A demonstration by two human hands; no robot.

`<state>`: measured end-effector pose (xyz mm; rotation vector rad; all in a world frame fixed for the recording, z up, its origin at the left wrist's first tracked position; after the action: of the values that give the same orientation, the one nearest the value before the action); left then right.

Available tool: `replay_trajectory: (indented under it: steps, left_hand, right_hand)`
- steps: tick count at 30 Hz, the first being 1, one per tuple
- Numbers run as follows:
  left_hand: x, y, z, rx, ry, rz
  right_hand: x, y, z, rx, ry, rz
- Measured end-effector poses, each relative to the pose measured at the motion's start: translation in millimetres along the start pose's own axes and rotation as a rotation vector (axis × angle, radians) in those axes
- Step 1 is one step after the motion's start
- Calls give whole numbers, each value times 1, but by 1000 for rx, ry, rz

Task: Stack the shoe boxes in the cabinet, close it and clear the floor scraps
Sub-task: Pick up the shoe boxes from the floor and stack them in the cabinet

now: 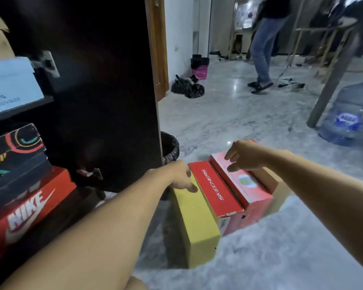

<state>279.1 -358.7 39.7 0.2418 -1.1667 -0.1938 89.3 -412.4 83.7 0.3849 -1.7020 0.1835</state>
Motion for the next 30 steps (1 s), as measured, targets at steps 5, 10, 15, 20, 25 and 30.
replay_trajectory:
  steps: [5,10,15,20,25,30]
  left_hand:
    - [-54,-39,13,-25,-40,-62]
    - [-88,-65,20,-20,1,-60]
    - [-107,-87,31,-33,17,-34]
    - [-119,-113,63,-112,33,4]
    - [-131,-144,104,-212,30,52]
    - [-149,-172,145,-315,33,72]
  right_hand:
    - [-56,7,68,-100,50,-87]
    - [-94,11,109,-200,-61,-83]
    - [-114,1,145,-282,-58,90]
    - [-110,-7,185,-419,-35,248]
    - [-121,-27,232,-520,-79,176]
    - [-137,-46,272,-553,-170,135]
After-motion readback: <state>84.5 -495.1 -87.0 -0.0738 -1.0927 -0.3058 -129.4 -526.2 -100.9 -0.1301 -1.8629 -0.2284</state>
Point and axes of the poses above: each hand's wrist, its own y-axis away from the middle knuckle, its own x-axis out of the back of the hand, z = x × y, the point moved 5 cm from there along -y, towards the middle knuckle, and after that the axes turned 6 degrees about z, right-handed, at the moved point
